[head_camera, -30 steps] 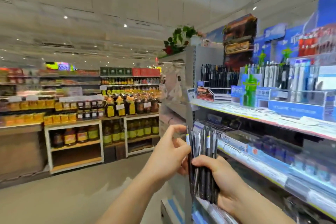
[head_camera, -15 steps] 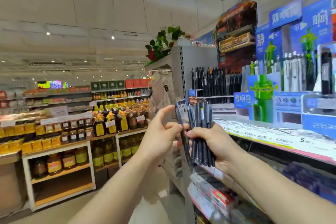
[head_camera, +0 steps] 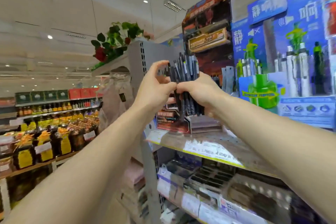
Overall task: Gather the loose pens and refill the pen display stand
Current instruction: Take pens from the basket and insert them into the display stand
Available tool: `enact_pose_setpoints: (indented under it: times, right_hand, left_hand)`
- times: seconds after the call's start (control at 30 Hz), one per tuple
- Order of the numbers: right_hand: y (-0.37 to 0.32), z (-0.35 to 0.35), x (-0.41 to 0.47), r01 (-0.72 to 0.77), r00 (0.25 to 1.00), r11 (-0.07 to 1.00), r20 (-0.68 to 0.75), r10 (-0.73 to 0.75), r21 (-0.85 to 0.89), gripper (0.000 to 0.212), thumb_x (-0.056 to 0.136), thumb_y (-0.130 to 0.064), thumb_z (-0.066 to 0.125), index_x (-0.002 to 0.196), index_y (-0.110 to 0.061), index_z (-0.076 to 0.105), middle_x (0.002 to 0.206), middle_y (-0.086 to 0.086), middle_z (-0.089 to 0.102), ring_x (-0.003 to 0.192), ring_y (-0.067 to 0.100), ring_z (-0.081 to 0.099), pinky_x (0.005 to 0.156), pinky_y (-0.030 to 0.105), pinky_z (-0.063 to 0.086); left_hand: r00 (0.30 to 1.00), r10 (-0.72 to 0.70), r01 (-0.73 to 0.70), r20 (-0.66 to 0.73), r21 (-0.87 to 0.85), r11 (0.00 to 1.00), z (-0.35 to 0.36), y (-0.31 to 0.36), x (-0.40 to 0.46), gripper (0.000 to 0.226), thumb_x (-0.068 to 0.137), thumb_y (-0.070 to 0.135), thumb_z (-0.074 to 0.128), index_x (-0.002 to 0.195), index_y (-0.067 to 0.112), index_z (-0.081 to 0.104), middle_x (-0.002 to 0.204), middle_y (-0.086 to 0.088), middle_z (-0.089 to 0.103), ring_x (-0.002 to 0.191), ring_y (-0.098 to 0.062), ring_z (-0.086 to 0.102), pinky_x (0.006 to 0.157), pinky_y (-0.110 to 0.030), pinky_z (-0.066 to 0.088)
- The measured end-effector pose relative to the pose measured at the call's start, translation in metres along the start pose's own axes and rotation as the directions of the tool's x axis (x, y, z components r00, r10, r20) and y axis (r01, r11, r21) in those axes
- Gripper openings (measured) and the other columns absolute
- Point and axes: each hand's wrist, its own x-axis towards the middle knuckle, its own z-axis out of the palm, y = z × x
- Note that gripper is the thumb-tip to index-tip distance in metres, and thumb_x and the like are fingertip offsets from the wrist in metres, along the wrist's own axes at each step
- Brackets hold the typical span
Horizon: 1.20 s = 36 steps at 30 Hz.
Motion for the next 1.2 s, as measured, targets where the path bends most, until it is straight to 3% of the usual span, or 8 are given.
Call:
enact_pose_setpoints:
  times: [0.13,0.23,0.4,0.5,0.73,0.87,1.07,1.2]
  right_hand:
    - [0.01,0.012,0.031,0.05,0.997,0.992,-0.056,-0.057,-0.118,0.024,0.073,-0.01,0.075,0.091,-0.025,0.07,0.064,-0.017,0.071,0.055,-0.007,0.063,0.045,0.009,0.042]
    - [0.018,0.018,0.046,0.077,0.988,0.983,-0.12,-0.098,-0.168,0.028,0.07,-0.009,0.075,0.091,-0.025,0.069,0.072,-0.01,0.074,0.072,0.009,0.069,0.065,0.022,0.052]
    - [0.012,0.005,0.061,0.116,0.957,0.964,-0.233,-0.173,-0.241,0.026,0.065,-0.016,0.076,0.086,-0.027,0.064,0.072,-0.008,0.072,0.074,0.016,0.068,0.064,0.026,0.053]
    - [0.018,-0.011,0.063,0.092,0.95,0.964,-0.269,-0.161,-0.251,0.025,0.072,-0.012,0.079,0.081,-0.025,0.06,0.061,-0.009,0.068,0.063,0.015,0.067,0.052,0.023,0.052]
    - [0.032,-0.031,0.067,-0.029,0.944,0.96,-0.323,-0.066,-0.28,0.033,0.073,-0.019,0.083,0.098,-0.017,0.062,0.075,-0.001,0.07,0.064,0.016,0.067,0.055,0.029,0.051]
    - [0.035,-0.031,0.067,-0.023,0.951,0.981,-0.306,-0.039,-0.194,0.025,0.075,-0.012,0.079,0.093,-0.014,0.063,0.067,0.004,0.066,0.059,0.017,0.066,0.049,0.028,0.051]
    - [0.034,-0.032,0.066,-0.08,0.952,0.984,-0.303,0.028,-0.159,0.062,0.067,-0.015,0.083,0.121,-0.008,0.051,0.068,0.007,0.069,0.06,0.023,0.068,0.051,0.033,0.053]
    - [0.032,-0.028,0.061,-0.054,0.953,0.987,-0.304,0.004,-0.154,0.044,0.08,-0.009,0.077,0.118,-0.007,0.055,0.067,0.006,0.069,0.058,0.02,0.068,0.049,0.031,0.053]
  left_hand:
    - [0.985,0.172,-0.171,0.007,0.137,0.976,-0.002,-0.028,0.044,0.042,0.089,0.023,0.071,0.12,0.045,0.054,0.086,0.003,0.067,0.074,-0.007,0.069,0.061,-0.036,0.063]
    - [0.968,0.253,-0.251,0.008,0.142,0.957,-0.006,-0.049,0.069,0.041,0.088,0.028,0.071,0.119,0.049,0.053,0.079,0.01,0.063,0.07,-0.003,0.064,0.065,-0.041,0.063]
    - [0.934,0.357,-0.357,0.011,0.009,0.934,-0.013,-0.076,0.089,0.04,0.091,0.026,0.068,0.115,0.05,0.047,0.087,0.027,0.062,0.07,-0.008,0.063,0.062,-0.046,0.062]
    - [0.904,0.425,-0.424,0.041,-0.032,0.905,-0.012,-0.093,0.094,0.04,0.093,0.023,0.068,0.114,0.05,0.047,0.09,0.034,0.062,0.07,-0.006,0.063,0.06,-0.043,0.061]
    - [0.888,0.459,-0.453,0.024,-0.119,0.883,-0.023,-0.11,0.102,0.038,0.09,0.021,0.07,0.113,0.046,0.051,0.083,0.018,0.07,0.071,-0.006,0.069,0.064,-0.044,0.062]
    - [0.888,0.458,-0.451,0.034,-0.129,0.883,-0.024,-0.112,0.106,0.037,0.091,0.019,0.069,0.118,0.04,0.054,0.086,0.013,0.074,0.076,-0.005,0.071,0.067,-0.041,0.062]
    - [0.889,0.449,-0.435,0.089,-0.139,0.89,-0.02,-0.111,0.104,0.033,0.092,0.022,0.07,0.115,0.041,0.056,0.082,0.015,0.071,0.069,-0.009,0.069,0.063,-0.043,0.062]
    - [0.863,0.472,-0.474,0.181,-0.034,0.88,-0.01,-0.117,0.099,0.029,0.092,0.021,0.068,0.112,0.039,0.057,0.078,0.013,0.07,0.066,-0.005,0.068,0.059,-0.026,0.059]
